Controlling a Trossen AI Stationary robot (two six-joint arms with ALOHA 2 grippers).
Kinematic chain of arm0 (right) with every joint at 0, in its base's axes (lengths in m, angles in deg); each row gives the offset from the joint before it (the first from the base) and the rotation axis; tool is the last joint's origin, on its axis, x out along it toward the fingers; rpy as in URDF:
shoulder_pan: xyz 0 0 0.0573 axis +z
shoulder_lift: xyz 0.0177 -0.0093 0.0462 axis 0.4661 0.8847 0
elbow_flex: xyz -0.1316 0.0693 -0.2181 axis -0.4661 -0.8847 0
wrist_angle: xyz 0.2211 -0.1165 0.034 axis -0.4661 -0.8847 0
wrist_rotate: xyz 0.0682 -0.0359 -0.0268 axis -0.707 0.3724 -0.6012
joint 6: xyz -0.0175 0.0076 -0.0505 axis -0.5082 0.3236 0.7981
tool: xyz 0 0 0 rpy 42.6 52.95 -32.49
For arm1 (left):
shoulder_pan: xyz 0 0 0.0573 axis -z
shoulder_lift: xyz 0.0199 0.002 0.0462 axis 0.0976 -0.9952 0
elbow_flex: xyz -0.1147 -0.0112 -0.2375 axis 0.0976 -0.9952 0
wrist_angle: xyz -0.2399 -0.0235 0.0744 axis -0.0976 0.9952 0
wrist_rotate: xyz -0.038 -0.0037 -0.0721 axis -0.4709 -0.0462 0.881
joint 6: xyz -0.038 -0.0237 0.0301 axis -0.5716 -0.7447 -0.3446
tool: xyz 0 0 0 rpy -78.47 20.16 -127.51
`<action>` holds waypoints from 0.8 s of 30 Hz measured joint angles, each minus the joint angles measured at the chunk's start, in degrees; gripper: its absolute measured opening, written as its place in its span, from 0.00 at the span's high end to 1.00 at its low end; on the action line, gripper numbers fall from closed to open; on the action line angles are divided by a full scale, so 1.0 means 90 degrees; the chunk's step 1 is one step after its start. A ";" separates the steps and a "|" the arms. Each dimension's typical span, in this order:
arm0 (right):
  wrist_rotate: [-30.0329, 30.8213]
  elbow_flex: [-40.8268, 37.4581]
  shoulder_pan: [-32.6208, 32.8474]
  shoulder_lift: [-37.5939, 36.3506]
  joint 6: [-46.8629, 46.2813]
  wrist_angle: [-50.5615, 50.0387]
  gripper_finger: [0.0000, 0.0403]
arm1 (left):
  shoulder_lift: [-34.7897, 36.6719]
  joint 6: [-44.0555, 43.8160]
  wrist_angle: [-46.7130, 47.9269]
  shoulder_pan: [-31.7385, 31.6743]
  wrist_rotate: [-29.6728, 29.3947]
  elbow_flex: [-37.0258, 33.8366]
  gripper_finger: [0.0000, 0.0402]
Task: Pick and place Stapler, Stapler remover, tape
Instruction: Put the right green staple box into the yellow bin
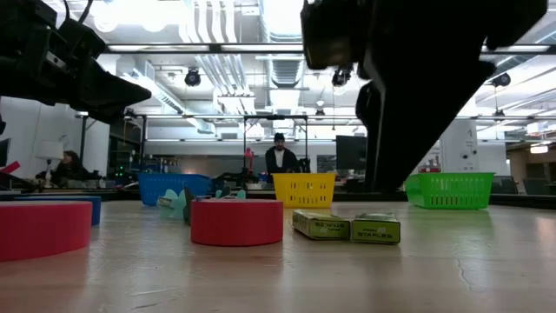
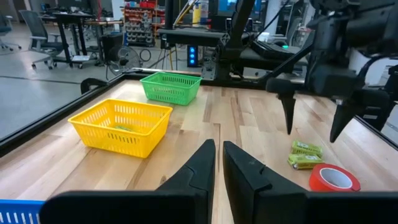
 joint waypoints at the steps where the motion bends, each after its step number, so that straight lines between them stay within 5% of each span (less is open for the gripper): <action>1: 0.0021 0.0000 0.0000 0.0054 0.0004 0.0022 0.11 | -0.0002 0.0002 0.0000 0.0000 0.0000 0.0000 0.91; 24: 0.0152 -0.0681 -0.0012 0.0085 -0.0088 0.1028 0.12 | 0.0000 0.0002 0.0047 0.0000 -0.0002 0.0000 0.91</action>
